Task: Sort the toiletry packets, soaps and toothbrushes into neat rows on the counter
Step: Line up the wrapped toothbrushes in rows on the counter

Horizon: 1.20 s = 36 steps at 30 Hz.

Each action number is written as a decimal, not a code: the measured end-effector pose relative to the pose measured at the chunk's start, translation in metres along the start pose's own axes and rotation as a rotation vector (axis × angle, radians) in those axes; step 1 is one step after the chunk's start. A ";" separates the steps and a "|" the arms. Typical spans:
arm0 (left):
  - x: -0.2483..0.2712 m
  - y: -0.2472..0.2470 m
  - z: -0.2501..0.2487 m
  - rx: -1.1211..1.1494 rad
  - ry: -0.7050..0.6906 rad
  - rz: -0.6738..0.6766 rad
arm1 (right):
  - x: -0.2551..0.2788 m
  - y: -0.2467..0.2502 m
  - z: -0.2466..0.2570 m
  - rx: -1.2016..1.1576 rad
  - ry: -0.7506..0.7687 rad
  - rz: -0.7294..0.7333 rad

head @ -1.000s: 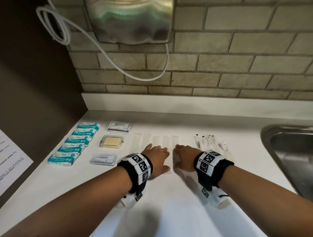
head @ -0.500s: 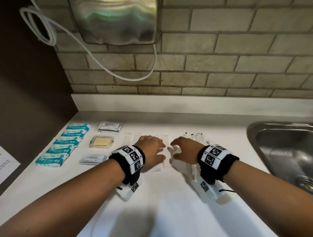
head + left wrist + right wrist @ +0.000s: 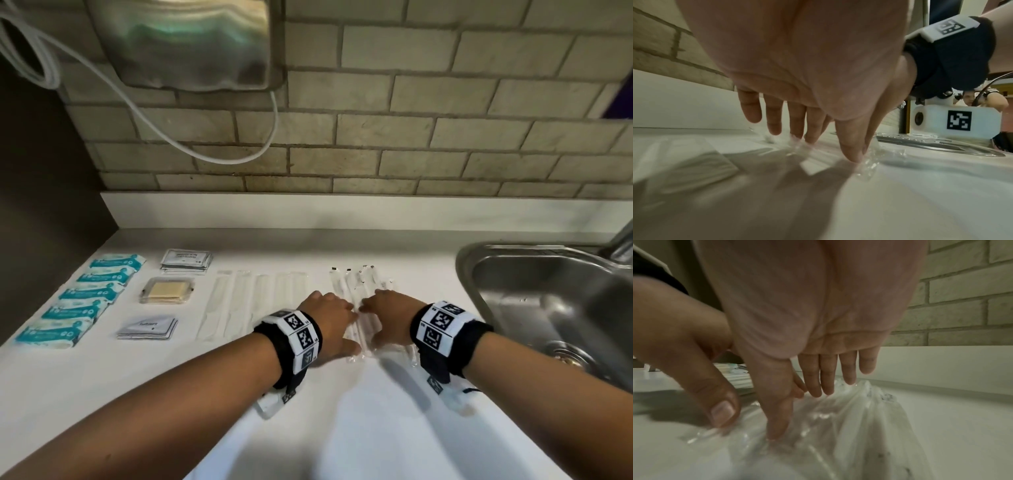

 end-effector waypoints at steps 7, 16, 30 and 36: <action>0.011 -0.003 0.038 0.113 0.096 0.027 | -0.014 -0.002 0.010 -0.055 -0.049 -0.020; 0.005 -0.011 0.061 -0.042 0.042 0.061 | -0.014 0.005 0.026 -0.045 -0.029 -0.032; 0.016 -0.010 0.058 0.007 0.119 0.084 | -0.010 0.002 0.034 -0.078 0.008 -0.015; 0.020 -0.010 0.057 0.038 0.186 0.090 | -0.012 0.004 0.033 -0.089 0.041 -0.041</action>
Point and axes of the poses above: each hand's wrist, its own x-axis away from the middle knuckle, its own y-axis out of the back of the hand, z = x × y, the point moved 10 cm from there along -x, towards the middle knuckle, and after that the axes turned 11 degrees about -z, right-handed, at the moved point
